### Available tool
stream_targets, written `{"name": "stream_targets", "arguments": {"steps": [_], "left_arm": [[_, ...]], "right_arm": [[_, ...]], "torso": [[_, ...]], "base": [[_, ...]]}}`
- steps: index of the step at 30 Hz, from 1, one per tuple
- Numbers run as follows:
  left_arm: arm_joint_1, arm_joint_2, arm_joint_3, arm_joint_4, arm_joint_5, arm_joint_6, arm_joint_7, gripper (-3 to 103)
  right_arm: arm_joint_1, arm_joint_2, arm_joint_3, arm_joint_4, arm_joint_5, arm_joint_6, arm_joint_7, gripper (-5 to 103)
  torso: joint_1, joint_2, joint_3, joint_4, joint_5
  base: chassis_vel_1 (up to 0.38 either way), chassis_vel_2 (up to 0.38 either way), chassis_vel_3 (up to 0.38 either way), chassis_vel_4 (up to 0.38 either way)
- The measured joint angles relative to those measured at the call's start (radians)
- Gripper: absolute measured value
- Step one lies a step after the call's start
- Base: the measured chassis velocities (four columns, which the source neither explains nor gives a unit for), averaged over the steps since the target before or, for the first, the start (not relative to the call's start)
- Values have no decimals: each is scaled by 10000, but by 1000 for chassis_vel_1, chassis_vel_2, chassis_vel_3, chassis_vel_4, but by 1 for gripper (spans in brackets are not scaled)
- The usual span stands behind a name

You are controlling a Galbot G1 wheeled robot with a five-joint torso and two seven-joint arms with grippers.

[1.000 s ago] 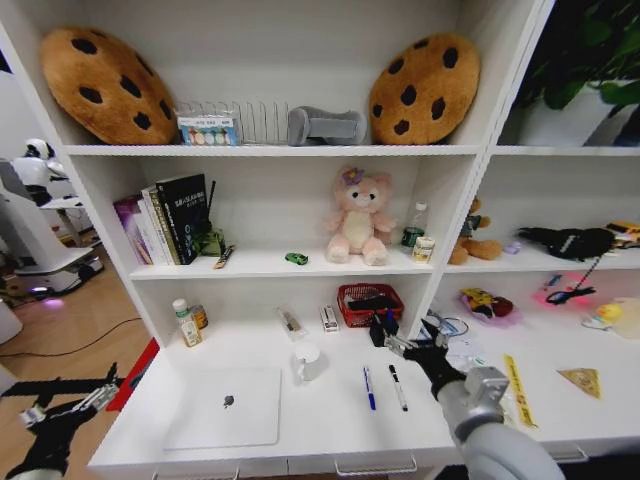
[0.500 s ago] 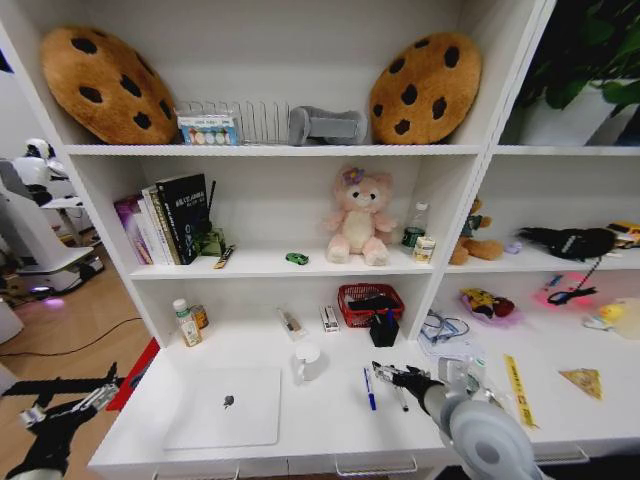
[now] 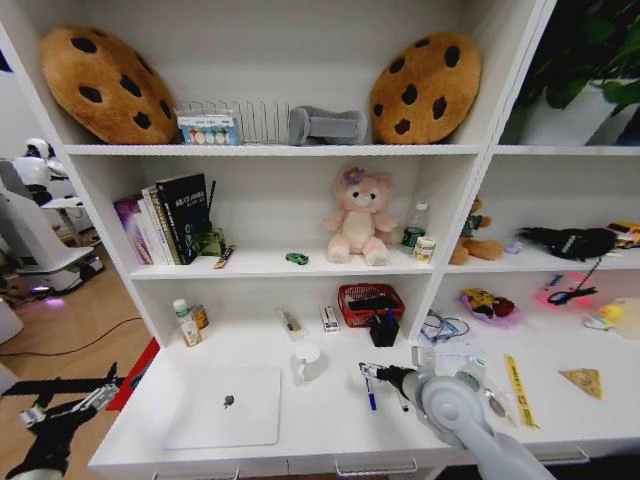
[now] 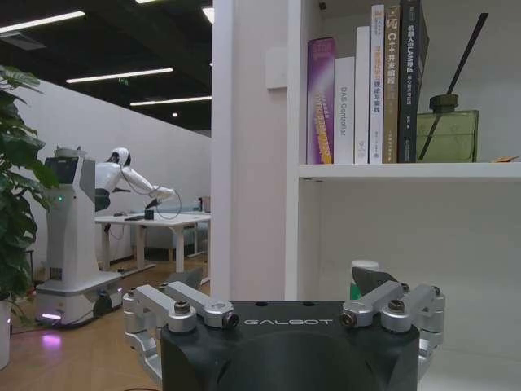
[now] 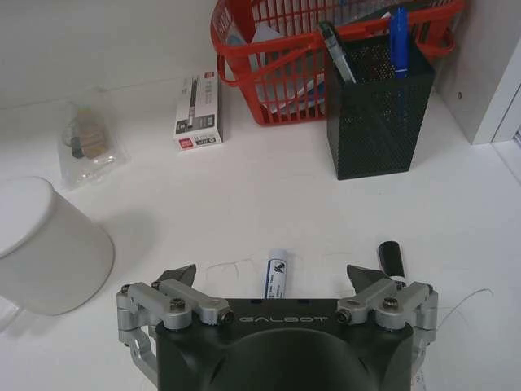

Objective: Organize the objects on the table.

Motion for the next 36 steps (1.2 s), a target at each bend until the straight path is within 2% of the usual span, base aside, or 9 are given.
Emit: {"name": "stream_targets", "arguments": {"steps": [13, 18, 23, 24, 28, 32, 34, 35, 36], "left_arm": [[0, 0, 0, 0, 0, 0, 0, 100], [1, 0, 0, 0, 0, 0, 0, 100], [0, 0, 0, 0, 0, 0, 0, 100], [0, 0, 0, 0, 0, 0, 0, 100], [0, 0, 0, 0, 0, 0, 0, 100], [0, 0, 0, 0, 0, 0, 0, 100], [0, 0, 0, 0, 0, 0, 0, 100], [0, 0, 0, 0, 0, 0, -1, 100], [0, 0, 0, 1, 0, 0, -1, 100]], "right_arm": [[736, 190, -729, -1312, -824, 26, -810, 100], [905, 208, -997, -1427, -934, 30, -837, 103], [807, 181, -1103, -1378, -1118, 52, -814, 84], [807, 181, -1103, -1378, -1118, 52, -814, 84], [680, 178, -1035, -1384, -1256, 67, -834, 62], [627, 177, -1015, -1336, -1261, 67, -828, 51], [619, 169, -1010, -1329, -1261, 68, -823, 51], [616, 164, -1010, -1327, -1260, 67, -821, 40], [615, 154, -1011, -1328, -1256, 66, -817, 35]], "torso": [[0, 0, 0, 0, 0], [0, 0, 0, 0, 0], [-1, 1, -2, -1, -3], [-1, 1, -2, -1, -3], [-1, 3, -4, -1, -4], [-1, 3, -3, -1, -2], [-1, 3, -2, -1, -1], [-1, 3, -2, -1, -1], [-1, 3, -2, -1, 0]], "base": [[0, 0, 0, 0], [0, 0, 0, 0], [0, 0, 0, 0], [0, 0, 0, 0], [0, 0, 0, 0], [0, 0, 0, 0], [0, 0, 0, 0], [0, 0, 0, 0], [0, 0, 0, 0]]}}
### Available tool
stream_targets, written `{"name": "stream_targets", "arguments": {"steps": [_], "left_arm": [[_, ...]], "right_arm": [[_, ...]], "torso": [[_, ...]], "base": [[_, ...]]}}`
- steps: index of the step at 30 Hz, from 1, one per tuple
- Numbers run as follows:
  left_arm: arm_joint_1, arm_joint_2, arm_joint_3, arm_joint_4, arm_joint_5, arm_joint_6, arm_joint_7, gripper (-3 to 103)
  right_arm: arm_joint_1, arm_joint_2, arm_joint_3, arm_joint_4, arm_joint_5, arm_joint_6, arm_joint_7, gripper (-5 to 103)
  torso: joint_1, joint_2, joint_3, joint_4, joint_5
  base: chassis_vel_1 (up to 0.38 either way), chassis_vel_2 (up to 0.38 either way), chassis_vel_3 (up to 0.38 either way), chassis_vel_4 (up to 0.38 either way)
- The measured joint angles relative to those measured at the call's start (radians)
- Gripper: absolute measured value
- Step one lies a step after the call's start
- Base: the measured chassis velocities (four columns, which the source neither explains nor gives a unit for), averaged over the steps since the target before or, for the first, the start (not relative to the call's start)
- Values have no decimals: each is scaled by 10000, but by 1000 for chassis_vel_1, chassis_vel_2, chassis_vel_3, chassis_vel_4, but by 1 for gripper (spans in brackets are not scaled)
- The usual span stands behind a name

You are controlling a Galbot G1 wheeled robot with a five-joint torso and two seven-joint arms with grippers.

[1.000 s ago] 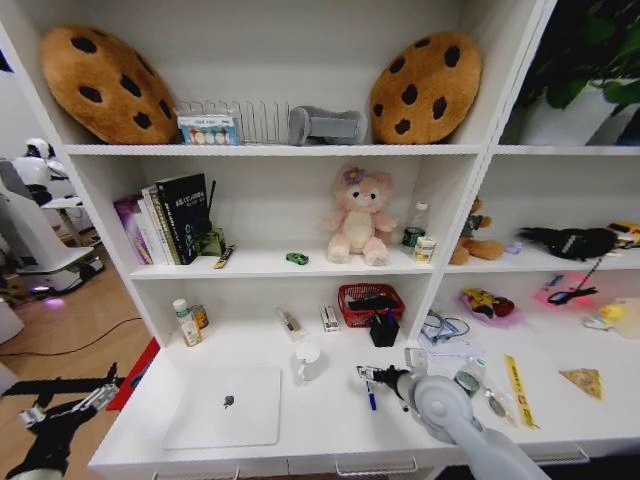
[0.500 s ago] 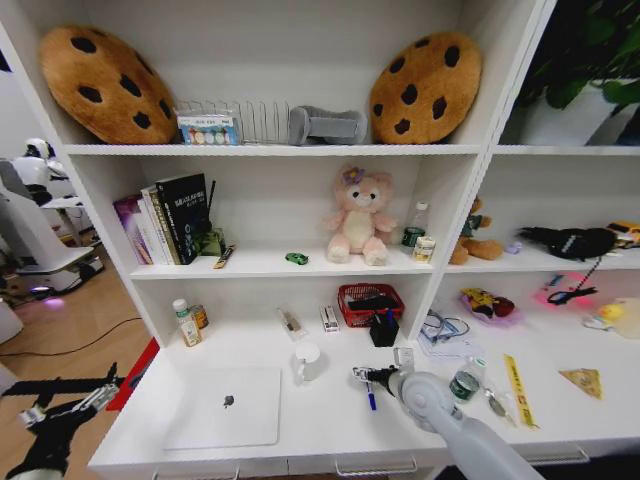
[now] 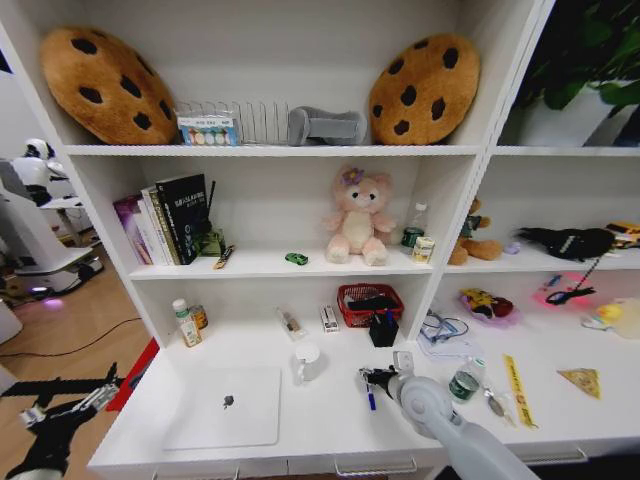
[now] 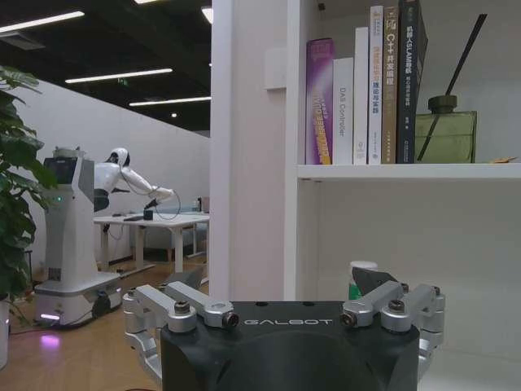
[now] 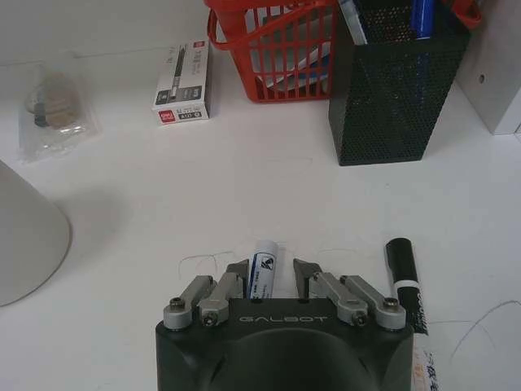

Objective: Organize the objects on the table.

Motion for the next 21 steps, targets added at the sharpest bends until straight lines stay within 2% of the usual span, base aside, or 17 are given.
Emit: {"name": "stream_targets", "arguments": {"steps": [1, 3, 5, 7, 11, 17, 18, 19, 21], "left_arm": [[0, 0, 0, 0, 0, 0, 0, 100], [0, 0, 0, -1, 0, 0, 0, 100], [0, 0, 0, 0, 0, 0, 0, 100], [0, 0, 0, 0, 0, 0, 0, 100], [0, 0, 0, -1, 0, 0, 0, 100], [-1, 0, 0, -1, 0, 0, 0, 100], [0, 0, 0, -1, 0, 0, 0, 100], [0, 0, 0, -1, 0, 0, 0, 100], [0, 0, 0, -1, 0, 0, 0, 100]], "right_arm": [[0, 0, 0, 0, 0, 0, 0, 35], [-1, -12, 1, -6, 11, -3, 4, 24], [-3, -16, 4, -2, 20, -6, 5, 24], [-38, -30, 23, 71, 64, -13, 12, 12], [-124, -58, 131, 272, 89, -43, 39, 11], [-387, -53, 917, 899, -1439, 0, -148, 11], [-395, -58, 1042, 909, -2048, 336, -299, 11], [-395, -58, 1042, 909, -2048, 336, -299, 11], [-334, -80, 1121, 651, -3533, 1315, -866, 11]], "torso": [[0, 0, 0, 0, 0], [0, 0, 1, 0, 0], [0, 0, 1, 1, 1], [0, -3, 1, 3, 2], [1, -3, 3, 2, 5], [0, -3, 2, 0, 0], [0, -3, 2, 0, 0], [0, -3, 2, 0, 0], [0, -3, 2, -1, -1]], "base": [[0, 0, 0, 0], [0, 0, 0, 0], [0, 0, 0, 0], [0, 0, 0, 0], [0, 0, 0, 0], [0, 0, 0, 0], [0, 0, 0, 0], [0, 0, 0, 0], [0, 0, 0, 0]]}}
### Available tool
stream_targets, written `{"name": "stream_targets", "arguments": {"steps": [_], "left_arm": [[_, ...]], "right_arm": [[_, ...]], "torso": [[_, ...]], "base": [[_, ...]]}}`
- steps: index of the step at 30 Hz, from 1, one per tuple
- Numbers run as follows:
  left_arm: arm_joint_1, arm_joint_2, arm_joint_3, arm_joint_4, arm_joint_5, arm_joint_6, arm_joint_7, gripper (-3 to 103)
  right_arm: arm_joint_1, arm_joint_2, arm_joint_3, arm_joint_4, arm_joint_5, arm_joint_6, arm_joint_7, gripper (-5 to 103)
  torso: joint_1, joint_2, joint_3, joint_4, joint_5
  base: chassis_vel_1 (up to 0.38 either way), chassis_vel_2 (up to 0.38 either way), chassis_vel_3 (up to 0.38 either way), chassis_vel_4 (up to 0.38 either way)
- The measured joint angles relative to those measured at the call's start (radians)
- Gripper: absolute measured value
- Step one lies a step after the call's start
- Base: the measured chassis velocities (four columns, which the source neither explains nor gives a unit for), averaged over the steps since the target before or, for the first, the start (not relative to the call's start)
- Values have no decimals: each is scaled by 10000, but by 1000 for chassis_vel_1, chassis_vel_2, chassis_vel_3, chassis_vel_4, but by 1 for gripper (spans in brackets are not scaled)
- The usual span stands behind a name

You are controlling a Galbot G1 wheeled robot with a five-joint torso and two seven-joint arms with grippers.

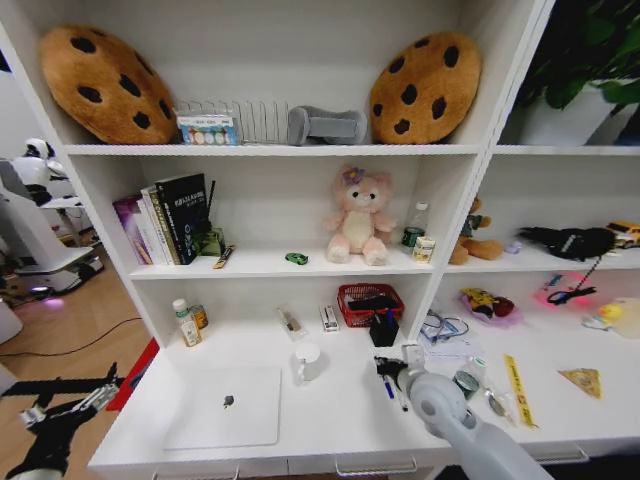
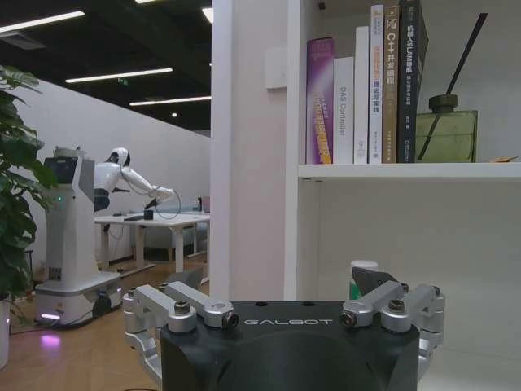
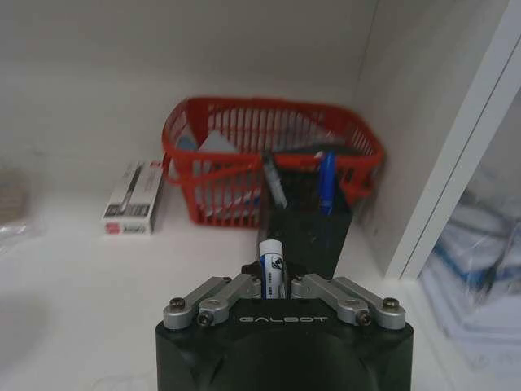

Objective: Organize the objects on the table.

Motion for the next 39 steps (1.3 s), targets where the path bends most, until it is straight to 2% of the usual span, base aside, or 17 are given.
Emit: {"name": "stream_targets", "arguments": {"steps": [1, 2, 4, 5, 7, 8, 18, 31, 39], "left_arm": [[0, 0, 0, 0, 0, 0, 0, 100], [0, 0, 0, 0, 0, 0, 0, 100], [0, 0, 0, 0, 0, 0, 0, 100], [0, 0, 0, 0, 0, 0, 0, 100], [0, 0, 0, 0, 0, 0, 0, 100], [0, 0, 0, 0, 0, 0, 0, 100], [-1, 0, 0, 0, 0, 0, 0, 100], [0, 0, 0, 0, 0, 0, 0, 100], [0, 0, 0, 0, 0, 0, 0, 100]], "right_arm": [[78, -2, 4, -131, -496, 363, -211, 11], [78, -2, 4, -131, -496, 363, -211, 11], [495, 32, -62, -702, -1890, 1536, -735, 11], [495, 32, -62, -702, -1890, 1536, -735, 11], [931, 138, -189, -1197, -2589, 2471, -957, 11], [931, 138, -189, -1197, -2589, 2471, -957, 11], [2219, 643, -662, -2779, -3020, 4401, -1279, 11], [3379, 1292, -1340, -4967, -3534, 5536, -1814, 11], [3648, 1647, -1502, -5379, -3670, 5665, -1820, 11]], "torso": [[0, 0, 0, 0, 1], [0, 0, 0, 0, 1], [0, 0, 0, 1, -1], [0, 0, 0, 1, -1], [1, -1, 0, 3, 1], [1, -1, 0, 3, 1], [0, 0, -1, 3, 0], [1, 1, 0, 0, 0], [1, 1, 0, 3, 1]], "base": [[0, 0, 0, 0], [0, 0, 0, 0], [0, 0, 0, 0], [0, 0, 0, 0], [0, 0, 0, 0], [0, 0, 0, 0], [0, 0, 0, 0], [0, 0, 0, 0], [0, 0, 0, 0]]}}
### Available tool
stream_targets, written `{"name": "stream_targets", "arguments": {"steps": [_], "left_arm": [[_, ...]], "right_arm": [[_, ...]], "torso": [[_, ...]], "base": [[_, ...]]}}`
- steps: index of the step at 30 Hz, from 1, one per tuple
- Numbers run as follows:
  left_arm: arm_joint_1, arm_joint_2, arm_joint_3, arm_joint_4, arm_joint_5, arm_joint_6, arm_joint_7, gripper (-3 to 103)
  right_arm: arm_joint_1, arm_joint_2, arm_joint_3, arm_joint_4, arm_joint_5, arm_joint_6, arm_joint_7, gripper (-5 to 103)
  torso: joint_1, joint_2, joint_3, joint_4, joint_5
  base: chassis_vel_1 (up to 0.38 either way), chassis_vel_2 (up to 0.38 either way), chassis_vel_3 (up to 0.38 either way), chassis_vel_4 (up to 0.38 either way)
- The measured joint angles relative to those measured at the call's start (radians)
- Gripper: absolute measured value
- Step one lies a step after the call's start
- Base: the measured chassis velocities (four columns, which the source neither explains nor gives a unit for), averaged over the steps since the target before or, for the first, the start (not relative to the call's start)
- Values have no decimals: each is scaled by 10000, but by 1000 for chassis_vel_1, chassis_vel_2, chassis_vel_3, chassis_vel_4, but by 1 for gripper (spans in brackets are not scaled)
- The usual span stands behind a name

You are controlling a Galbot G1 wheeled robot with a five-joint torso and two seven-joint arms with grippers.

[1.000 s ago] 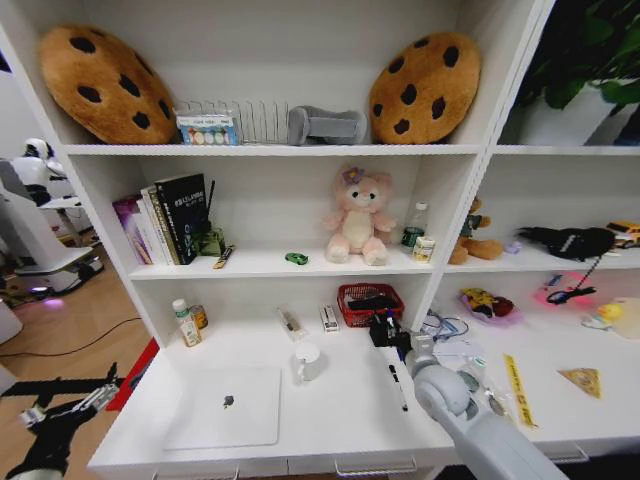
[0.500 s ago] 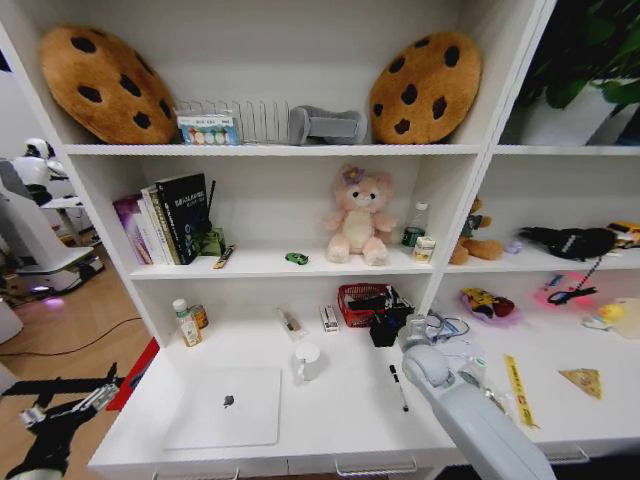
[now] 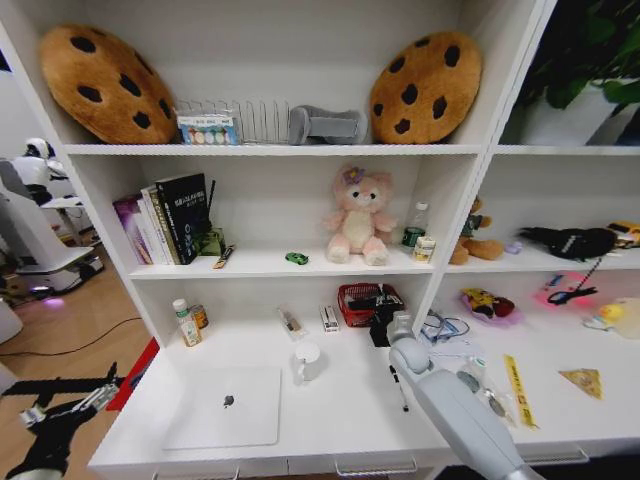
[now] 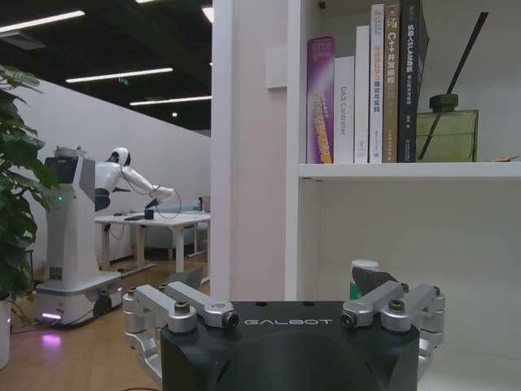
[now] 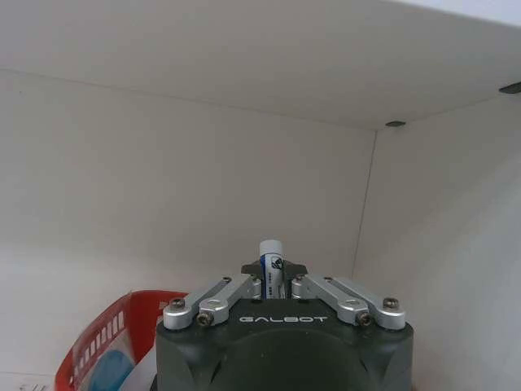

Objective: Organize the objects on the table.

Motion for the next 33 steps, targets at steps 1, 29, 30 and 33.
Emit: {"name": "stream_targets", "arguments": {"steps": [1, 29, 30, 33], "left_arm": [[0, 0, 0, 1, 0, 0, 0, 100], [0, -1, 0, 0, 0, 0, 0, 100], [0, 0, 0, 0, 0, 0, 0, 100], [0, 0, 0, 1, 0, 0, 0, 100]], "right_arm": [[-114, 9, 9, 41, 2, -15, 38, 12], [-3559, -1553, 1704, 5472, 1088, -2641, 1278, 99], [-3977, -1648, 1929, 5932, 1088, -3116, 1346, 100], [-4623, -1874, 2377, 6629, 1284, -4149, 1526, 100]], "torso": [[0, 0, -1, 0, -3], [-2, 0, -2, -1, -3], [-1, 0, -2, -2, 2], [-2, 1, -2, -3, -1]], "base": [[0, 0, 0, 0], [0, 0, 0, 0], [0, 0, 0, 0], [0, 0, 0, 0]]}}
